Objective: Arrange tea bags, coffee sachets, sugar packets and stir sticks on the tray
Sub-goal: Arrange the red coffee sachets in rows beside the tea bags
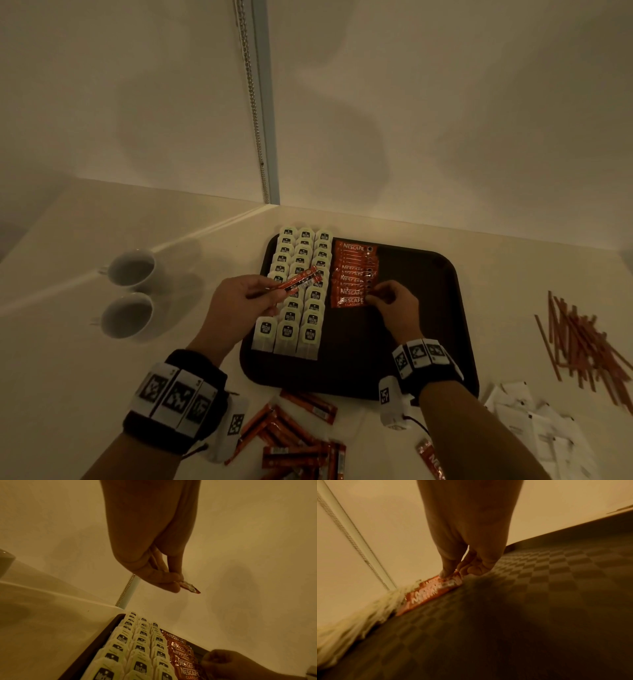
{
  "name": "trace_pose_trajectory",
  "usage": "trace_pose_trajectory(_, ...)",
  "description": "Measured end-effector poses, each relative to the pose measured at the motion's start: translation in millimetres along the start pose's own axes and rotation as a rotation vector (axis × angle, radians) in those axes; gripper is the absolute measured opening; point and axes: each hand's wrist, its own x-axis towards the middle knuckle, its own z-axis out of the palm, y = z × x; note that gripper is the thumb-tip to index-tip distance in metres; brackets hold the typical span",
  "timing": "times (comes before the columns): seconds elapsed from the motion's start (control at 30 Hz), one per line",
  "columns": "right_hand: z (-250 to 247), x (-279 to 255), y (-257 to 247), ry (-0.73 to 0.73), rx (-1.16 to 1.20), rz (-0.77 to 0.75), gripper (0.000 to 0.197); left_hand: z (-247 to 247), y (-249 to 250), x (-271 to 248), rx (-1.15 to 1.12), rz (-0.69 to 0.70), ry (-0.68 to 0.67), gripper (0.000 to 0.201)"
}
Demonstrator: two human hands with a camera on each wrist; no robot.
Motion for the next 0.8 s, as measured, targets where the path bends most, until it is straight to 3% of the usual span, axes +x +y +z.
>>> trace_pose_trajectory(0.07,-4,-7,-14,0.028,0.054,-0.037,0.012,2,2,1,0.013,0.040,0.021,0.015)
trace_pose_trajectory(0.13,-8,-19,-39,-0.046,0.227,-0.084,0.010,6,6,1,0.049,0.123,0.030,0.021)
trace_pose_trajectory(0.23,-13,-42,-82,-0.446,0.612,-0.013,0.036,13,16,-2,0.100,0.267,0.022,0.029)
trace_pose_trajectory(0.3,-18,-57,-103,-0.587,0.656,-0.007,0.030,15,19,-4,0.095,0.387,0.026,0.032)
trace_pose_trajectory(0.37,-22,-67,-112,-0.562,0.579,-0.109,0.016,15,19,-7,0.071,0.455,0.013,0.033)
trace_pose_trajectory(0.5,-31,-76,-116,-0.377,0.383,-0.344,0.014,13,22,-12,-0.131,0.278,-0.070,0.038)
trace_pose_trajectory(0.63,-33,-84,-123,-0.280,0.388,-0.456,0.014,14,24,-17,-0.263,0.205,-0.048,0.023)
trace_pose_trajectory(0.73,-37,-87,-124,-0.302,0.295,-0.458,0.015,13,29,-20,-0.323,0.211,-0.027,0.021)
trace_pose_trajectory(0.8,-40,-90,-125,-0.401,0.179,-0.435,0.017,13,34,-21,-0.369,0.210,0.020,0.018)
